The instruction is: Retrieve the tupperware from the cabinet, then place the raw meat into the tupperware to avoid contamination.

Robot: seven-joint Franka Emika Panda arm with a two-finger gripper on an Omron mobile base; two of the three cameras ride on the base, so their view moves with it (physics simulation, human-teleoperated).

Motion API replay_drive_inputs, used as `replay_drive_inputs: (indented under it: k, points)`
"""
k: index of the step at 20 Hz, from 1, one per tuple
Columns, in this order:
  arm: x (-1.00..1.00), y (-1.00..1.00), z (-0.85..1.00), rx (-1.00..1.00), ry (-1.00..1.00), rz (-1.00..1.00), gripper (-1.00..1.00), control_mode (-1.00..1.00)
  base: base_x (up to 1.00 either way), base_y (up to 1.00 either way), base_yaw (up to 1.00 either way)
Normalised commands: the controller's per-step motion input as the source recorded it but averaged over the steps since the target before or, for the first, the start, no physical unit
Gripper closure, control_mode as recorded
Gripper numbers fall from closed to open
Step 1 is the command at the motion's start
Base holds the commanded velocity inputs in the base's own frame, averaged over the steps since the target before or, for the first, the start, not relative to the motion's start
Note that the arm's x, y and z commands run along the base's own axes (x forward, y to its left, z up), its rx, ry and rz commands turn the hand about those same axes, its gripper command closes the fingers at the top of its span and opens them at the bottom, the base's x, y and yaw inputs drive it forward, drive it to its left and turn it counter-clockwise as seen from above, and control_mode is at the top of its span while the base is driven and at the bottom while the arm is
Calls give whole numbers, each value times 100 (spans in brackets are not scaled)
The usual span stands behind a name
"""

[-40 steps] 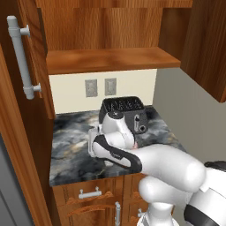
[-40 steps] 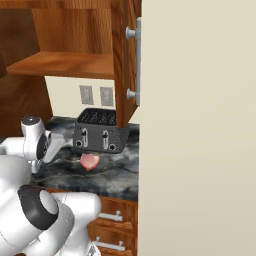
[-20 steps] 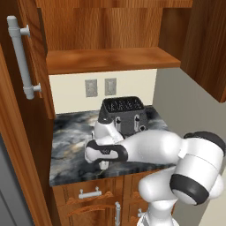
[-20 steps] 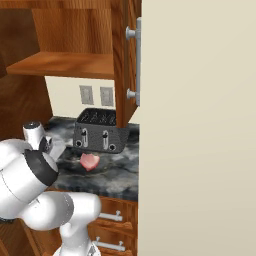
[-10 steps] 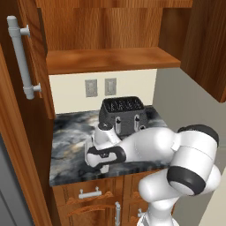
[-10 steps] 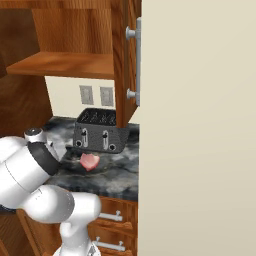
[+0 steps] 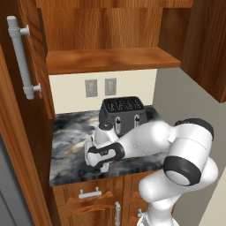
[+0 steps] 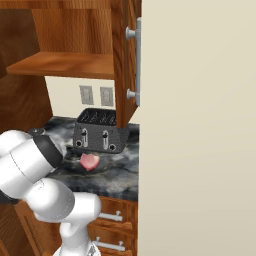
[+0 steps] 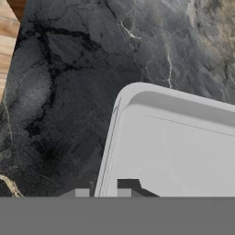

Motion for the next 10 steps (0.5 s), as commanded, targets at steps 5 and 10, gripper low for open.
replay_drive_inputs:
  k: [5,10]
  points:
    - [3,3,0,0,1,0,-100,-100,0,0,0]
    - [0,0,0,0,0,0,-100,-100,0,0,0]
